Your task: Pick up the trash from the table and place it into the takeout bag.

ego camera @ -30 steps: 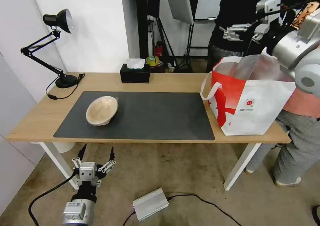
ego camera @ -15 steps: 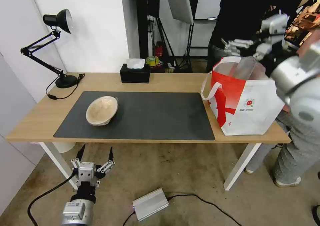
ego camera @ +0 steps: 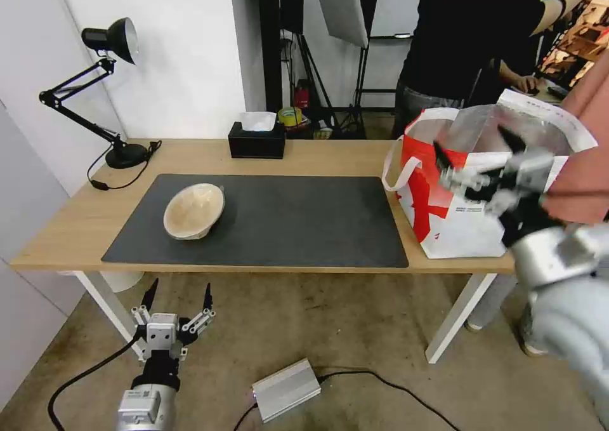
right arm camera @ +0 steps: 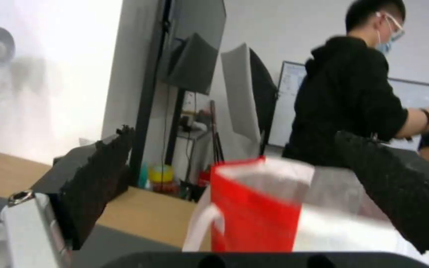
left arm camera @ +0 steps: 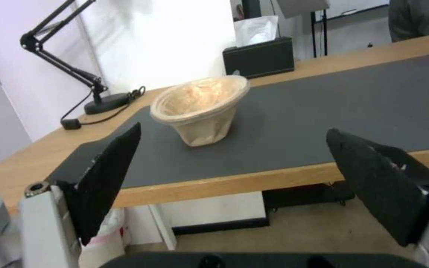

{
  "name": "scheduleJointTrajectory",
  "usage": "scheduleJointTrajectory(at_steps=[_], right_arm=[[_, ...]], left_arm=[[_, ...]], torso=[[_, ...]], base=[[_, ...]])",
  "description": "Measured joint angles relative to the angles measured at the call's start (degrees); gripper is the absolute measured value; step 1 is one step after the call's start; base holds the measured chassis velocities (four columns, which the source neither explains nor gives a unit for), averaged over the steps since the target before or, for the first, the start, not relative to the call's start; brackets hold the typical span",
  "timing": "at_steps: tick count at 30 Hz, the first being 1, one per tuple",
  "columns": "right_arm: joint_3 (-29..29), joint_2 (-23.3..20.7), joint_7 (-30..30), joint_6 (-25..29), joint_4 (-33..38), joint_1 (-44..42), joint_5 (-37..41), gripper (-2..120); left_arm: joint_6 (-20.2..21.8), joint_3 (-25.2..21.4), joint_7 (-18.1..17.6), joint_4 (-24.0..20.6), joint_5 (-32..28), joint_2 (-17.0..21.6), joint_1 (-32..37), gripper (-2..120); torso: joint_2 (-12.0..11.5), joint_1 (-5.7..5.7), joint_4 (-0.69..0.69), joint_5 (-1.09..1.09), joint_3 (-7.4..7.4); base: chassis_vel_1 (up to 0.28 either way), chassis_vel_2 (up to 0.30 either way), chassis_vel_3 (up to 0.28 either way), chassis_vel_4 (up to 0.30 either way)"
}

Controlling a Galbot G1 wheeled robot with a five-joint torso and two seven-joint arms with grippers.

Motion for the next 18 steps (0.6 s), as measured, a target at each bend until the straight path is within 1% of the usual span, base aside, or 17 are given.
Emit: scheduleJointTrajectory(at_steps=[3,6,7,12,13,17,18], right_arm=[[0.0,2.4,-0.5,1.5,-0.1,-3.8,-2.4,100],[-0.1,4.8,-5.6,5.2,-2.1,-7.9,-5.6,100],[-0.1,4.8,-5.6,5.2,-2.1,-7.9,-5.6,100],[-0.7,6.8,-15.3,10.6,-4.5,-12.0,-8.8,100],[-0.7,6.8,-15.3,10.6,-4.5,-12.0,-8.8,100],[-1.1,7.6,-21.8,12.9,-5.1,-13.7,-10.4,100],[-1.1,7.6,-21.8,12.9,-5.1,-13.7,-10.4,100]], left_arm=[[-0.1,-0.1,0.0,0.1,0.0,0.0,0.1,100],[-0.2,-0.1,0.0,0.2,0.0,0.0,0.1,100],[-0.2,-0.1,0.0,0.2,0.0,0.0,0.1,100],[-0.3,-0.1,-0.1,0.3,0.0,0.1,0.1,100],[-0.3,-0.1,-0.1,0.3,0.0,0.1,0.1,100],[-0.3,-0.1,-0.1,0.4,-0.1,0.2,0.1,100],[-0.3,-0.1,-0.1,0.4,-0.1,0.2,0.1,100]], torso=[[0.0,0.0,0.01,-0.01,0.0],[0.0,0.0,0.0,-0.01,0.0],[0.0,0.0,0.0,-0.01,0.0],[0.0,0.01,0.01,0.0,0.0],[0.0,0.01,0.01,0.0,0.0],[0.0,0.01,0.01,-0.01,0.0],[0.0,0.01,0.01,-0.01,0.0]], base=[[0.0,0.0,0.0,0.0],[0.0,0.0,0.0,0.0],[0.0,0.0,0.0,0.0],[0.0,0.0,0.0,0.0],[0.0,0.0,0.0,0.0],[0.0,0.0,0.0,0.0],[0.0,0.0,0.0,0.0]])
